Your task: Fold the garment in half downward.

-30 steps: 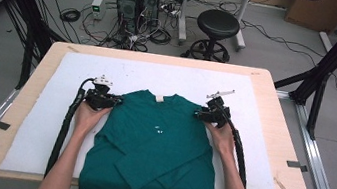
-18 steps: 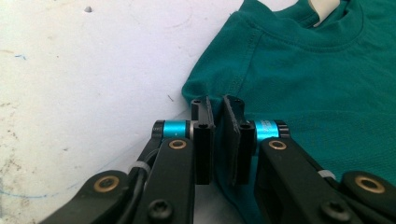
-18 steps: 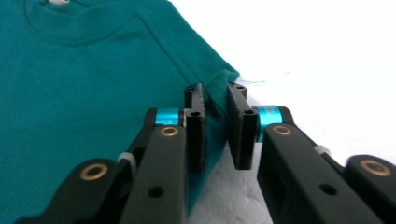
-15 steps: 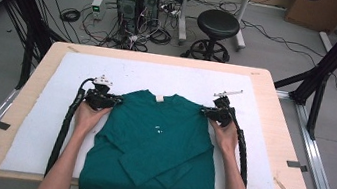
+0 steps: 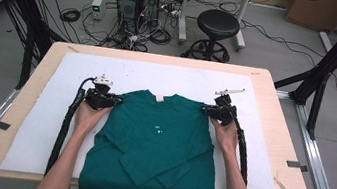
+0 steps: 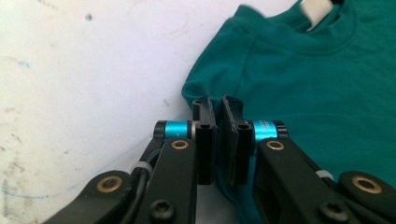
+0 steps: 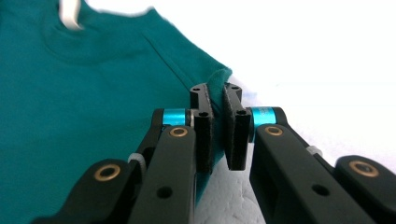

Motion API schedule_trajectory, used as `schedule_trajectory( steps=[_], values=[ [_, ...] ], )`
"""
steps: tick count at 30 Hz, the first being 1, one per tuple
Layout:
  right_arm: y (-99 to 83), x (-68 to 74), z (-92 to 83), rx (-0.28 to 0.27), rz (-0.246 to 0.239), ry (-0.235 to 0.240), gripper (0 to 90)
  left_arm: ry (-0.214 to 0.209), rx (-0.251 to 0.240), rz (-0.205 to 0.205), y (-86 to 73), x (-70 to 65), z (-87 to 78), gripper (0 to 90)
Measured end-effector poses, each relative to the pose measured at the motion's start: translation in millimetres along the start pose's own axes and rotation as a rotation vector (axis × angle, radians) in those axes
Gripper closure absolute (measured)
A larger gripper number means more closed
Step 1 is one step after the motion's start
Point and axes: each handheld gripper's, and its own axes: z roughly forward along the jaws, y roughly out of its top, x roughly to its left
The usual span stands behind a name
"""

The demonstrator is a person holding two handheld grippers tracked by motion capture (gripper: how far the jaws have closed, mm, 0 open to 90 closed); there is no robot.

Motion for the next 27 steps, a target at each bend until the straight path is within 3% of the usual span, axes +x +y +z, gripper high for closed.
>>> schedule_trajectory(
  steps=[4, 8, 12, 17, 22, 27],
  values=[
    [7.1, 6.8, -14.5, -0.042, -0.017, -0.006, 84.5, 0.005, -0.071, 0.007, 10.0, -3.8, -18.6, 84.3],
    [14.2, 8.6, -20.6, -0.05, -0.028, -0.018, 84.4, 0.022, -0.087, 0.013, 17.8, -0.6, -26.9, 84.3],
    [24.6, 6.9, -21.2, -0.062, -0.019, -0.018, 84.4, 0.03, -0.082, 0.0, 26.6, 5.2, -24.4, 84.3],
    [39.0, 1.8, -14.4, -0.066, -0.017, -0.032, 84.4, 0.03, -0.085, -0.055, 35.0, 16.4, -15.7, 84.3],
    [55.3, -6.9, -10.3, -0.073, 0.016, -0.03, 84.3, 0.045, -0.101, -0.105, 47.8, 28.0, -13.4, 84.3],
    [71.7, -13.4, -7.3, -0.093, 0.021, -0.038, 84.3, 0.061, -0.107, -0.115, 61.4, 35.5, -13.4, 84.4]
  ],
)
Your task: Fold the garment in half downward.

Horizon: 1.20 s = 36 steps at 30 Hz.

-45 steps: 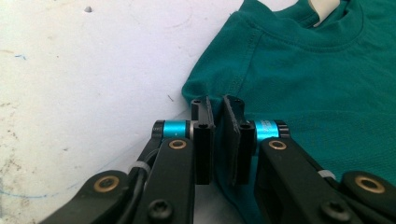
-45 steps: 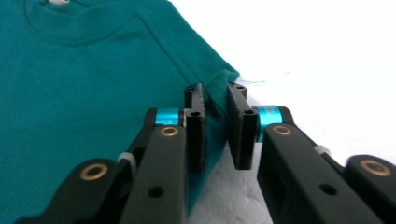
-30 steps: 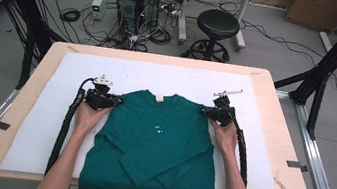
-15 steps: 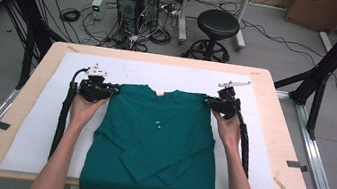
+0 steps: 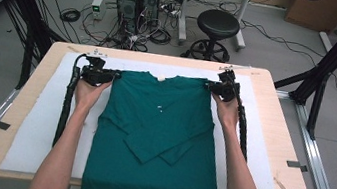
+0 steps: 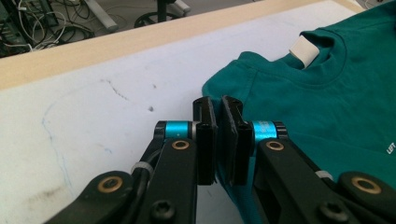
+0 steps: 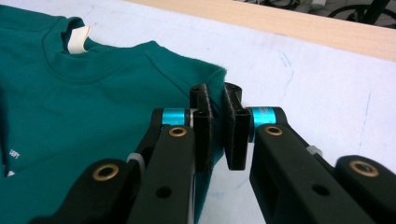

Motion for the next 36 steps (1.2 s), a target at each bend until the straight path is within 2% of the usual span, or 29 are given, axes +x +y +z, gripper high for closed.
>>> schedule_trajectory(
  steps=[6, 8, 10, 12, 15, 17, 21, 25, 29, 32, 35, 36],
  values=[
    [8.5, -8.2, -2.7, -0.069, 0.03, -0.003, 84.3, 0.005, -0.04, 0.022, 26.1, -1.1, -3.5, 84.4],
    [12.0, -9.9, -6.5, -0.089, 0.034, 0.002, 84.2, 0.004, -0.051, 0.022, 35.2, -1.9, -4.8, 84.4],
    [17.0, -10.2, -12.5, -0.126, 0.043, 0.01, 84.2, 0.013, -0.063, 0.039, 43.1, -4.7, -5.9, 84.4],
    [21.2, -10.7, -19.3, -0.167, 0.045, 0.014, 84.3, 0.015, -0.07, 0.053, 48.3, -6.7, -7.7, 84.4],
    [25.1, -12.4, -26.1, -0.188, 0.043, 0.018, 84.3, 0.01, -0.086, 0.053, 52.3, -7.7, -10.5, 84.4],
    [25.7, -14.0, -30.6, -0.193, 0.04, 0.022, 84.3, -0.008, -0.102, 0.041, 53.1, -7.6, -13.1, 84.4],
    [24.5, -15.0, -32.4, -0.168, 0.026, 0.029, 84.3, -0.022, -0.102, 0.044, 47.9, -9.6, -13.5, 84.4],
    [18.9, -10.8, -31.0, -0.134, -0.003, 0.037, 84.3, -0.038, -0.076, 0.039, 32.9, -8.0, -10.3, 84.3],
    [10.0, -7.1, -29.6, -0.064, -0.023, 0.045, 84.2, -0.057, -0.036, 0.028, 18.4, -7.2, -7.7, 84.3],
    [1.7, -3.5, -31.2, -0.08, -0.055, 0.031, 84.2, -0.066, -0.031, 0.048, 12.5, -10.3, -9.6, 84.3],
    [-6.3, -3.4, -31.0, -0.026, -0.072, 0.037, 84.2, -0.075, -0.025, 0.057, 6.4, -13.1, -10.9, 84.2],
    [-9.8, -3.3, -31.6, -0.036, -0.081, 0.039, 84.2, -0.075, -0.015, 0.065, 4.2, -13.7, -11.0, 84.2]
  ],
)
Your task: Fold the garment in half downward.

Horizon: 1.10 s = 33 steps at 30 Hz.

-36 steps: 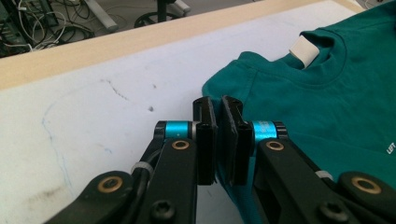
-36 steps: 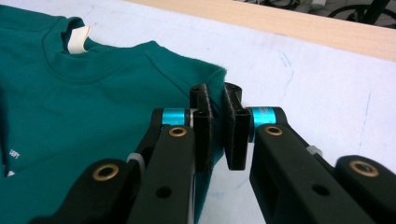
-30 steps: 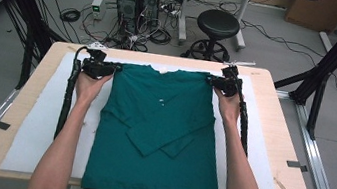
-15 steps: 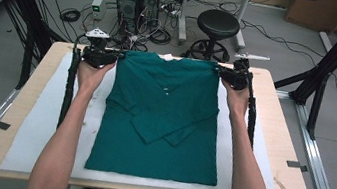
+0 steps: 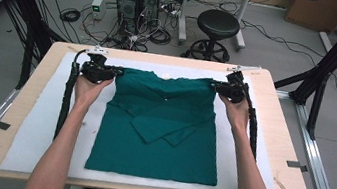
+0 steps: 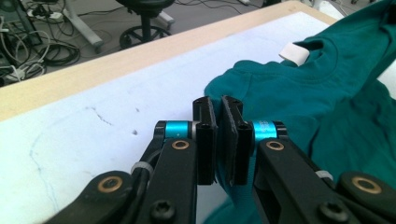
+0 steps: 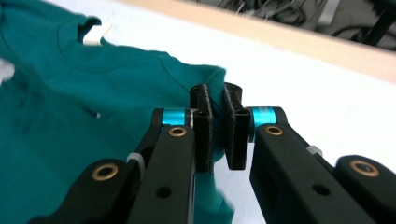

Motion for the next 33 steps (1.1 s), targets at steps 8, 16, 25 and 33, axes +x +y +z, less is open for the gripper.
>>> schedule_trajectory(
  steps=[8, 16, 25, 33],
  values=[
    [-23.7, 6.0, -3.1, 0.027, -0.005, 0.029, 84.2, -0.006, 0.026, 0.035, -21.0, -10.5, -1.0, 84.2],
    [-47.8, 12.5, -4.4, 0.046, -0.003, 0.055, 84.2, -0.028, 0.029, 0.019, -47.3, -16.2, -5.4, 84.2],
    [-71.8, 19.8, -8.8, 0.05, 0.009, 0.089, 84.2, -0.047, 0.036, 0.011, -68.3, -26.7, -9.9, 84.2],
    [-90.2, 26.2, -14.6, 0.063, 0.017, 0.111, 84.2, -0.068, 0.041, -0.002, -85.6, -33.9, -17.1, 84.2]
  ],
)
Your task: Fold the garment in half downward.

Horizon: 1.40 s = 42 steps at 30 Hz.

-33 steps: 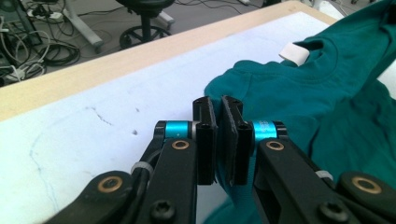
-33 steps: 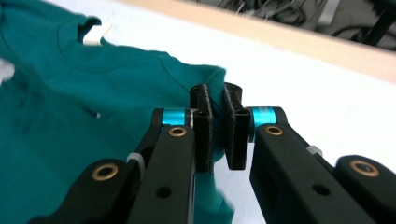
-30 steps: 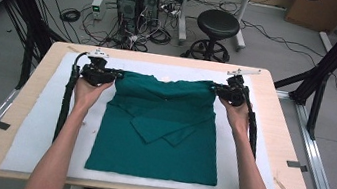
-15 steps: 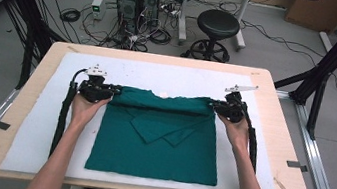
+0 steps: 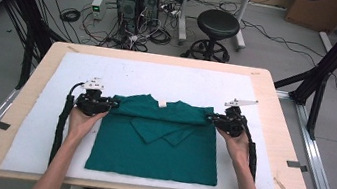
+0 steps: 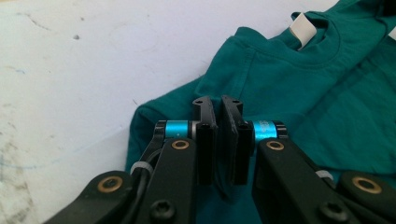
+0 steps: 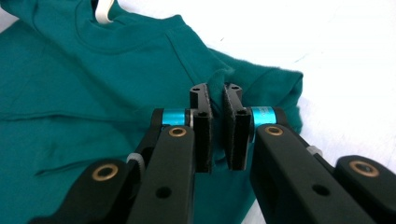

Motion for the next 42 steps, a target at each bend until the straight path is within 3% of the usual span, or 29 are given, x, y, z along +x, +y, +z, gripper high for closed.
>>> schedule_trajectory(
  steps=[11, 26, 34, 42],
  values=[
    [-19.6, 14.2, -9.9, 0.01, -0.024, 0.009, 84.2, -0.028, -0.009, 0.015, -18.0, -16.5, -14.7, 84.1],
    [-47.7, 29.7, -26.2, 0.008, -0.029, 0.065, 84.2, -0.084, -0.009, 0.011, -42.6, -34.7, -35.3, 84.1],
    [-62.9, 35.1, -35.0, 0.006, -0.012, 0.118, 84.1, -0.114, -0.001, 0.007, -52.4, -43.5, -46.1, 84.0],
    [-74.4, 43.0, -41.9, 0.019, -0.02, 0.126, 84.0, -0.123, 0.013, 0.016, -61.8, -53.1, -53.1, 83.9]
  ],
)
